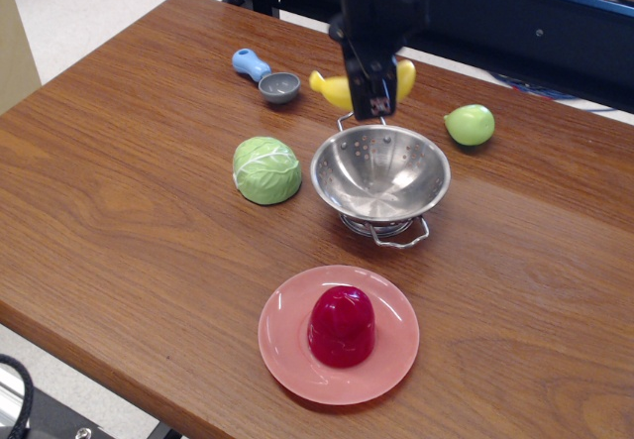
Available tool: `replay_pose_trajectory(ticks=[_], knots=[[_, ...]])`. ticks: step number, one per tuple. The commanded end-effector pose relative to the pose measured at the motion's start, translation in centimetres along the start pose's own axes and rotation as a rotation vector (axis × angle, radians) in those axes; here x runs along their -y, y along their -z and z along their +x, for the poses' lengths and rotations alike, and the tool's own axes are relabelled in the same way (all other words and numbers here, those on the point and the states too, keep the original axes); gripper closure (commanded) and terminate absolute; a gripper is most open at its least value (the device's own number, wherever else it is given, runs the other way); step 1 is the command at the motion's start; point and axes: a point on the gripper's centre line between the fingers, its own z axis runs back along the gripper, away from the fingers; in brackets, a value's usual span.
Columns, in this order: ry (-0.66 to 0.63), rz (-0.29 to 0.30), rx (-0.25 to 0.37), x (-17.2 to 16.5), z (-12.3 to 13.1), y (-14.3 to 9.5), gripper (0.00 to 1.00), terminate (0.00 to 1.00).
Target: Take banana out of colander
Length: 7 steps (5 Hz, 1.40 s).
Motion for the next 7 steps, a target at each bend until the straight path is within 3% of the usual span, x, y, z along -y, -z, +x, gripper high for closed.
replay_pose_trajectory(ticks=[1, 3, 4, 5, 6, 7], knots=[[-0.016, 0.017, -0.027, -0.9, -6.0, -2.7, 1.0, 0.0], [0.075, 0.017, -0.098, -0.5, -11.6, -1.2, 1.0, 0.0], [0.054, 0.052, -0.117, -2.8, -13.8, -0.2, 1.0, 0.0], [0.013, 0.067, -0.141, -5.5, -14.7, 0.7, 1.0, 0.0], [-0.004, 0.132, -0.146, -6.6, -15.3, 2.6, 1.0, 0.0], [-0.016, 0.14, -0.161, -7.1, -16.0, 3.6, 1.0, 0.0]])
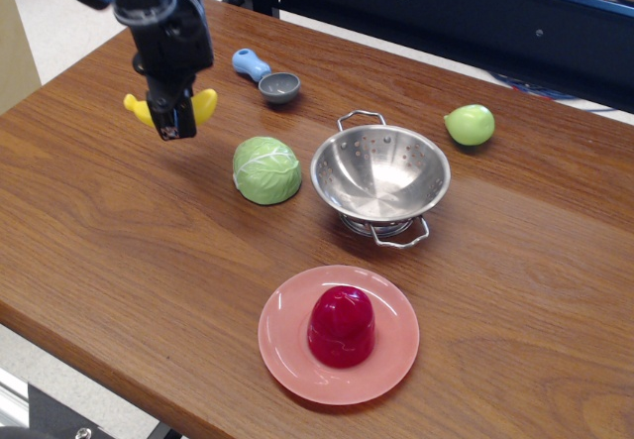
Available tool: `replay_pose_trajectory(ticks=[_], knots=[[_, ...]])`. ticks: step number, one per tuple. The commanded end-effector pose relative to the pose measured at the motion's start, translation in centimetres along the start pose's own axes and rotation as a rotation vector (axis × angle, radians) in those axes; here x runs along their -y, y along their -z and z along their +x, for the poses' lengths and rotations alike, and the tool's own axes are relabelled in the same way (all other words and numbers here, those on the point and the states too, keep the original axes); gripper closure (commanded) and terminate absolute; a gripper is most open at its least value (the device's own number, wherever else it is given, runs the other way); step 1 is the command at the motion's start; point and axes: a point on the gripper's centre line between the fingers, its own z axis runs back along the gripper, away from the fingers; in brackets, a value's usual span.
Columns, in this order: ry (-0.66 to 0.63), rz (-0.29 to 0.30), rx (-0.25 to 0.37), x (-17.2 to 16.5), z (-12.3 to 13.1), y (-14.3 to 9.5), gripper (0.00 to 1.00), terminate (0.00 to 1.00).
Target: Take banana out of colander
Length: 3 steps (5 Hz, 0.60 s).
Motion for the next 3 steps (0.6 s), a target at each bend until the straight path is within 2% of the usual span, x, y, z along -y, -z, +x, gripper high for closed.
replay_pose_trajectory(ticks=[1, 2, 3], knots=[[-0.038, 0.019, -0.047, -0.53, -1.62, 0.76, 1.0, 0.0], [-0.053, 0.023, -0.051, -0.41, -1.34, 1.08, 1.0, 0.0], [-0.103, -0.015, -0.103, -0.64, -1.31, 0.69, 0.0, 0.0]])
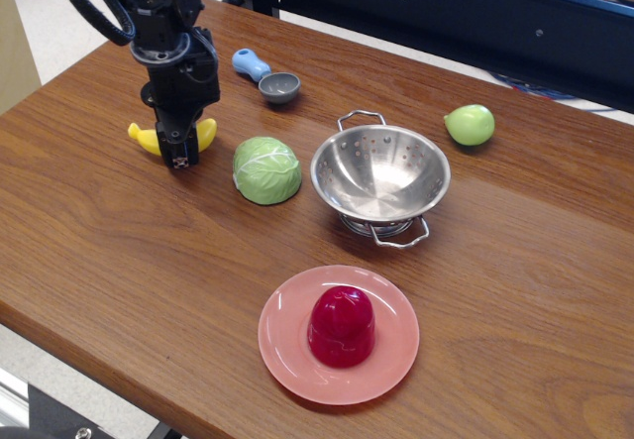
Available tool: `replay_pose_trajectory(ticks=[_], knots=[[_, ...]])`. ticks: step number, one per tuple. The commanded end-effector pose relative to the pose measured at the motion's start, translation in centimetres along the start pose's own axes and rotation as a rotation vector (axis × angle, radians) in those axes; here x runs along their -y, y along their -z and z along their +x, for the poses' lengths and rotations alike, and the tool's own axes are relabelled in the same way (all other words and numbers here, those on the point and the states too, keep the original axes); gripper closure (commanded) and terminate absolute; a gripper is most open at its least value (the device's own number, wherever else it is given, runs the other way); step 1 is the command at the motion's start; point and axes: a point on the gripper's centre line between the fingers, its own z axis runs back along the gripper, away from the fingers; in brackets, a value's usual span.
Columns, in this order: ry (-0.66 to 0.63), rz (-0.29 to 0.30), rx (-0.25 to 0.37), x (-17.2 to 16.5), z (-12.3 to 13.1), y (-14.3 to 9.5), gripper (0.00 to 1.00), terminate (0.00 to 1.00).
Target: Take banana out of colander
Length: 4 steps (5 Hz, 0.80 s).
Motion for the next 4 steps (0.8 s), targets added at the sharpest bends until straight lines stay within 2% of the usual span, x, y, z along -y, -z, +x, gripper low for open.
replay_pose_trajectory(ticks=[1, 2, 4], knots=[[-0.105, -0.016, -0.049, -1.5, -1.3, -3.3, 0.0, 0.0], [-0.13, -0.015, -0.033, -1.9, -1.1, -4.8, 0.0, 0.0], [-0.245, 0.05, 0.093, -2.3, -0.2, -10.1, 0.0, 0.0]])
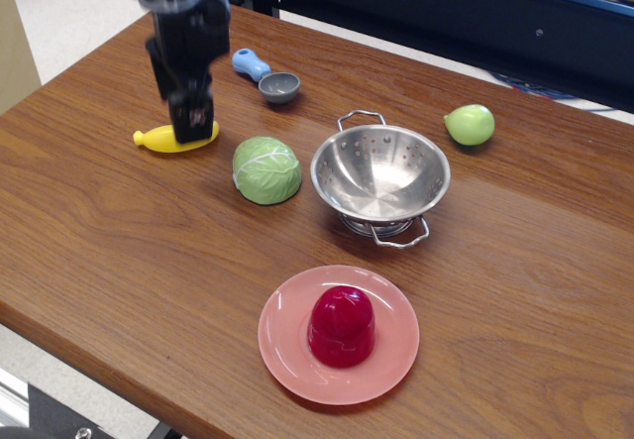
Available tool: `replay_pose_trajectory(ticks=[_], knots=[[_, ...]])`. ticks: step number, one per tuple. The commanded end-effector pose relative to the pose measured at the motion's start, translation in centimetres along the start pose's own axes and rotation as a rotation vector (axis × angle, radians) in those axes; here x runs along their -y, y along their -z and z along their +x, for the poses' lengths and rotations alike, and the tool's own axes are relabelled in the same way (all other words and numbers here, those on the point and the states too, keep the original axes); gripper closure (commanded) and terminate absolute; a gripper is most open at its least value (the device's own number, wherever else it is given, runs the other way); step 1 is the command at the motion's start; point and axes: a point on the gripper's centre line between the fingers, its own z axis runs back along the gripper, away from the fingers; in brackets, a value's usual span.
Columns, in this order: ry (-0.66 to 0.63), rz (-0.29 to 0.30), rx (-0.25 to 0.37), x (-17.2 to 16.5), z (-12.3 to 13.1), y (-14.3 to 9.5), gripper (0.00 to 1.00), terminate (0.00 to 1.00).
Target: Take banana out of colander
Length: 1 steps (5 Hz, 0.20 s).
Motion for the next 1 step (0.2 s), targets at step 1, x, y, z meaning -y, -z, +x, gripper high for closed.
replay_pose_trajectory(ticks=[1], knots=[[-0.049, 0.081, 0.097, -1.05, -0.65, -4.93, 0.0, 1.0]])
